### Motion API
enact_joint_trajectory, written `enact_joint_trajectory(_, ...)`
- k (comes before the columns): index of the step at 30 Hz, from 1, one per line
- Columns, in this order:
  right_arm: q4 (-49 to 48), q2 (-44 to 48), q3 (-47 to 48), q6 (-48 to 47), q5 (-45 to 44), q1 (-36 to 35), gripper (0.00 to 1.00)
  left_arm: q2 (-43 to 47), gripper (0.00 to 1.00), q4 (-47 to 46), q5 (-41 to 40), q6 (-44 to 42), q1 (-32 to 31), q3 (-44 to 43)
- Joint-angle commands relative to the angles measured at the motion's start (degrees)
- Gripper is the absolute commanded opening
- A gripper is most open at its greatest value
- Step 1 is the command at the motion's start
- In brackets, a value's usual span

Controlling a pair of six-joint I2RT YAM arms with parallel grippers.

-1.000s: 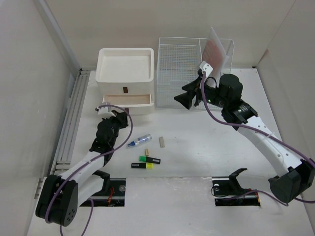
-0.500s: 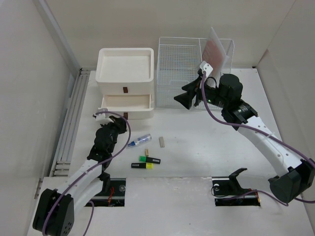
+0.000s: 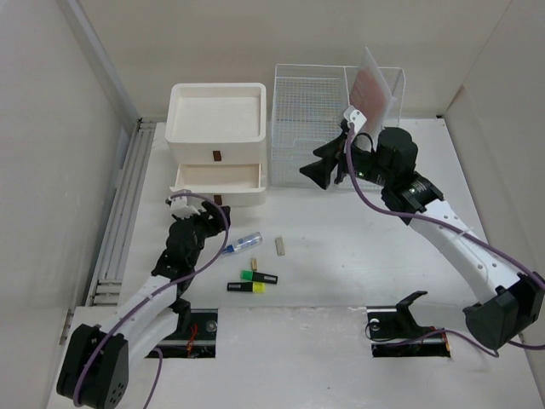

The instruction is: Organize the desk

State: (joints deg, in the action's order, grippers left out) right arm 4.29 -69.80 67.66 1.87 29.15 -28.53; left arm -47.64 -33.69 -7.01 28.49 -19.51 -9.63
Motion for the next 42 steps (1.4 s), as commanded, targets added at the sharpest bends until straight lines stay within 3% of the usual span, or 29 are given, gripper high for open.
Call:
enact_joint_trajectory(1,-3.33,0.1,-0.33,-1.95,3.36,0.32,0.73,4.91,0.69,0.19,2.0,1.38,-0.27,-0.74)
enact_joint_trajectory(4,-3.33,0.1,-1.12,-9.06,11.0,0.32,0.79,11.41,0.78,4.06,2.61,3.85,-0.8,-0.74)
enact_joint_trajectory(9,-1.32,-1.91,-2.53,-18.9,23.83,0.32,0.81,22.31,0.83,15.4,2.61,8.68,-3.43,-2.23)
enact_joint_trajectory(12,3.77,-4.29,-3.15,-29.52,28.33,-1.6,0.81,27.15,0.84,18.47,3.84,12.54,-3.43,-3.9)
enact_joint_trajectory(13,7.18,-4.29,-3.15,-35.73,27.03,-2.92,0.81,28.38,0.86,19.53,3.84,13.08,-3.43,-6.08)
enact_joint_trajectory(17,10.03,-8.84,-3.67,-43.78,17.8,-10.83,0.81,29.7,0.88,26.03,5.68,11.16,-3.43,-14.43)
enact_joint_trajectory(21,10.03,-14.74,-2.54,-44.41,9.9,-16.11,0.76,29.71,0.92,34.38,6.38,4.33,-3.43,-25.68)
enact_joint_trajectory(24,10.55,-19.56,-0.52,-44.41,6.37,-19.53,0.72,29.71,0.97,41.15,1.93,-1.05,-3.43,-31.58)
enact_joint_trajectory(31,11.09,-29.06,5.02,-43.79,-3.56,-24.55,0.64,38.21,1.0,44.94,-7.23,-9.51,-3.43,-29.22)
enact_joint_trajectory(37,14.24,-36.45,12.66,-43.18,-6.73,-26.4,0.57,41.48,1.0,44.15,-5.75,-10.82,-3.43,-28.6)
enact_joint_trajectory(42,14.07,-39.97,13.2,-43.18,-8.75,-27.53,0.55,43.51,1.0,44.68,-5.74,-10.3,-3.43,-28.6)
